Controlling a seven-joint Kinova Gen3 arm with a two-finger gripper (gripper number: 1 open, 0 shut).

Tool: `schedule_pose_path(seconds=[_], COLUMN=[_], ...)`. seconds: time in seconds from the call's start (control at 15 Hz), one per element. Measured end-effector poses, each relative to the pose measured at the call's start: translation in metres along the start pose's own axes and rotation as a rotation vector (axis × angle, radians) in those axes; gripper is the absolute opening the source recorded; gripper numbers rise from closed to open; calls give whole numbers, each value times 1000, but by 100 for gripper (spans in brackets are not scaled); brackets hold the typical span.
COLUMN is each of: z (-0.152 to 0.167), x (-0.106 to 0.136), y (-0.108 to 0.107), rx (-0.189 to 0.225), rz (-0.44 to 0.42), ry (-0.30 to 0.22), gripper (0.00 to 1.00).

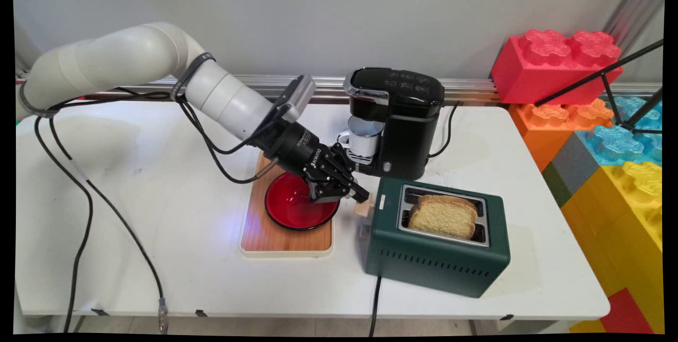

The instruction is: Press the toaster switch

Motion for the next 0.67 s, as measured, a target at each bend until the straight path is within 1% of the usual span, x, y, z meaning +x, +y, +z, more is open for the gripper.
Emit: schedule_pose_path(seconds=[0.4, 0.67], z=[7, 12], x=[-3, -9], y=[-1, 1], rx=[4, -4], rz=[-13, -26], ry=[5, -2], gripper=[0, 0])
